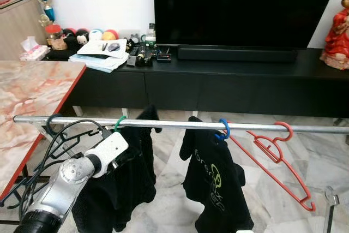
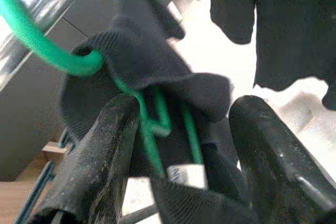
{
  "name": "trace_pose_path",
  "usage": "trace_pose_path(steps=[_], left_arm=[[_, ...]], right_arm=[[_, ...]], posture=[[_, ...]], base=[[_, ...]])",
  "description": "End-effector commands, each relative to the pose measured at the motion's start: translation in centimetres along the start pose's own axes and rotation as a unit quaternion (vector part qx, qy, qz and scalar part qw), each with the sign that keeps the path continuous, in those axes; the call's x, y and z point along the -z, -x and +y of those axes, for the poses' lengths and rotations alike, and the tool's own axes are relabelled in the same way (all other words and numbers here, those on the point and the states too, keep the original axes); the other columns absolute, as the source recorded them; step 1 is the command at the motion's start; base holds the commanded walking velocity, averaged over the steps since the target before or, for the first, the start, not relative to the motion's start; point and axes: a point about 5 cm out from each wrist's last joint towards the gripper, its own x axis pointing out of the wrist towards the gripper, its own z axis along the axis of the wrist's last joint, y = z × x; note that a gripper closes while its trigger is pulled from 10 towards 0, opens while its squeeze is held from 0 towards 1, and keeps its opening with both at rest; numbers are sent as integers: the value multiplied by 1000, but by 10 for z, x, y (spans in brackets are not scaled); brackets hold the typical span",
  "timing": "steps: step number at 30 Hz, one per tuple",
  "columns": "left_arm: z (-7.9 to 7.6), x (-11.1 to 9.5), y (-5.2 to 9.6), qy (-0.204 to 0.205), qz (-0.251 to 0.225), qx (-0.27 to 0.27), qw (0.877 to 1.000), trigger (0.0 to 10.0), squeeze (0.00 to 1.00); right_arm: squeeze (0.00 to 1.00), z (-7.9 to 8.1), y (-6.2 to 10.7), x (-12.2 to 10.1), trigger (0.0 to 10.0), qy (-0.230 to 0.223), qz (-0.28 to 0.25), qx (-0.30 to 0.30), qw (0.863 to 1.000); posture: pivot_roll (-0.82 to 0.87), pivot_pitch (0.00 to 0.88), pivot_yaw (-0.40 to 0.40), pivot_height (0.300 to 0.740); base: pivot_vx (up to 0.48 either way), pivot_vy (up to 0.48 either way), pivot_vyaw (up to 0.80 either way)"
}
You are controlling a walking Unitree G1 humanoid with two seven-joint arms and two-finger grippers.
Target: Hang hanger
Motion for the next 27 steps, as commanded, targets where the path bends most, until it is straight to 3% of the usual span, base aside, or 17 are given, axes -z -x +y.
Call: trace_pose_path(steps=[1,15,19,27], left_arm=[[11,-5,6,-8,-6,-17,1000,10000,0],[11,-21,5,7,-52,-40,998,10000,0],[26,-21,8,-19,-41,-87,995,10000,0],[27,-16,11,-17,-28,-91,995,10000,0]], right_arm=[[0,0,0,0,10000,3,1,0,1000],[0,0,0,-1,10000,4,0,0,1000],[0,0,0,0,10000,4,1,2,1000],[0,1,0,0,10000,5,1,1,1000]], posture=[[129,16,9,740],[122,11,13,740],[128,16,15,740],[129,18,17,740]], base=[[0,0,0],[0,0,0],[0,0,0],[0,0,0]])
